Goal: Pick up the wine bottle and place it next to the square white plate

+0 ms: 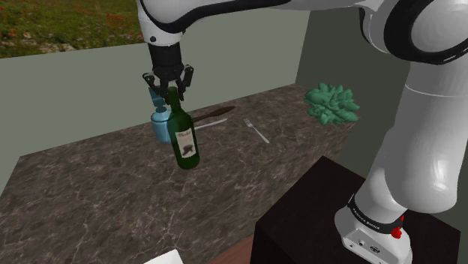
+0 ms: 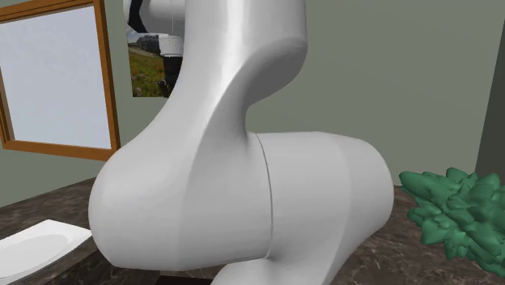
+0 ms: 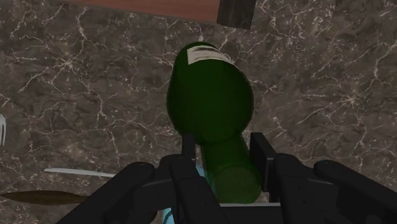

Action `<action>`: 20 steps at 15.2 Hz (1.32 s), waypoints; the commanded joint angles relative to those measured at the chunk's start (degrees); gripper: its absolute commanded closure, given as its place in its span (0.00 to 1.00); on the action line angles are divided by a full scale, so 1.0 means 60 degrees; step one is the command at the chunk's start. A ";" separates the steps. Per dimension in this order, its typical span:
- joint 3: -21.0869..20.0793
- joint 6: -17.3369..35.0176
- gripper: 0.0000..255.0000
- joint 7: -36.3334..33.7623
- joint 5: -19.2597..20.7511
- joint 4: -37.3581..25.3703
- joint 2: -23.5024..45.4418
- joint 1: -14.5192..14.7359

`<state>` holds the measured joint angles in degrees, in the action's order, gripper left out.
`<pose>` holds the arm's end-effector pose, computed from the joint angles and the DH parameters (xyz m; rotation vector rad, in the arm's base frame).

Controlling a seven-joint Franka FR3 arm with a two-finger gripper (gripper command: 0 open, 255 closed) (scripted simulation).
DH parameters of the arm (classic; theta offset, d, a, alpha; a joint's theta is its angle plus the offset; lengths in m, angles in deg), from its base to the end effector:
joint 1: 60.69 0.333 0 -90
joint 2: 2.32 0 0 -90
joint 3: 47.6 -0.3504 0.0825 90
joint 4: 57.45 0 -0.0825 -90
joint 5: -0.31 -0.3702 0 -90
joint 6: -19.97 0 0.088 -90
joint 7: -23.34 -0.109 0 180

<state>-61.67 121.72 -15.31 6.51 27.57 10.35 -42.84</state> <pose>0.5482 0.3097 0.5902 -3.1326 0.1683 -0.1479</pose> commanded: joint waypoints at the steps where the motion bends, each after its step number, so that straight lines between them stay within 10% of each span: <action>1: -0.0143 0.0027 1.00 -0.0426 0.0073 0.0014 0.0037 0.0257; 20: -0.1039 -0.1657 1.00 -0.4043 0.1455 -0.4228 0.3042 0.3559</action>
<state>-67.89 112.24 -39.01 14.94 3.47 27.78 -22.21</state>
